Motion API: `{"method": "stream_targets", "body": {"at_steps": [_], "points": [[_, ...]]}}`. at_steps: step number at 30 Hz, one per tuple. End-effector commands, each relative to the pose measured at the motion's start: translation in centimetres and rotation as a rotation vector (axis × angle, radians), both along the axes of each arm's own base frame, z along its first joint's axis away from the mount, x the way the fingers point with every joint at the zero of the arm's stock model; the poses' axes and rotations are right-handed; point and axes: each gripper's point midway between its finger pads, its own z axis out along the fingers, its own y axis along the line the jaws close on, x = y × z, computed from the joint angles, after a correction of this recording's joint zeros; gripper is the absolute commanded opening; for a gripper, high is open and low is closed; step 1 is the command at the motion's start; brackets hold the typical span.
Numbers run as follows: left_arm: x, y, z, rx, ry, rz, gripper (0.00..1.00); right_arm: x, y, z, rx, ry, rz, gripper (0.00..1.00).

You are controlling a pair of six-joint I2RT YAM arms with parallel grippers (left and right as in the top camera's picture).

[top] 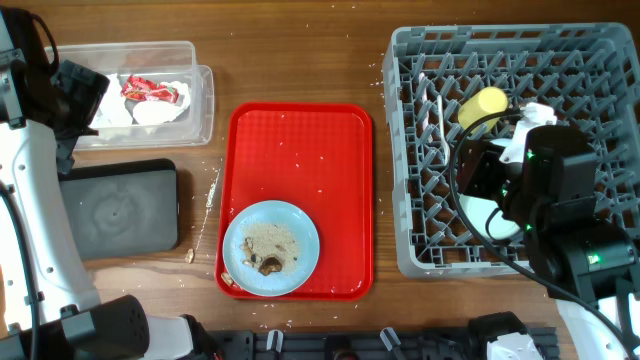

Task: Sort waste into correct bins and load items into the dishwasher rack
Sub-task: 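Carry the second spoon into the rack and release it upright, then withdraw the right gripper out of the rack to the right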

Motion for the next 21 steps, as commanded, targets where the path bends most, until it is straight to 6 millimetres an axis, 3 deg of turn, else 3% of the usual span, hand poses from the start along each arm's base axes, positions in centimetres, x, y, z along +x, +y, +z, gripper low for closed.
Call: {"method": "stream_targets", "body": {"at_steps": [1, 10, 21], "points": [[0.0, 0.1, -0.2, -0.002, 0.003, 0.011, 1.0, -0.1, 0.2, -0.3, 0.002, 0.009, 0.006, 0.44], [0.0, 0.1, -0.2, -0.002, 0.003, 0.011, 1.0, 0.0, 0.2, 0.0, 0.005, -0.005, 0.006, 0.46], [0.0, 0.1, -0.2, -0.002, 0.003, 0.011, 1.0, -1.6, -0.1, 1.4, 0.014, -0.049, 0.006, 0.46]]}}
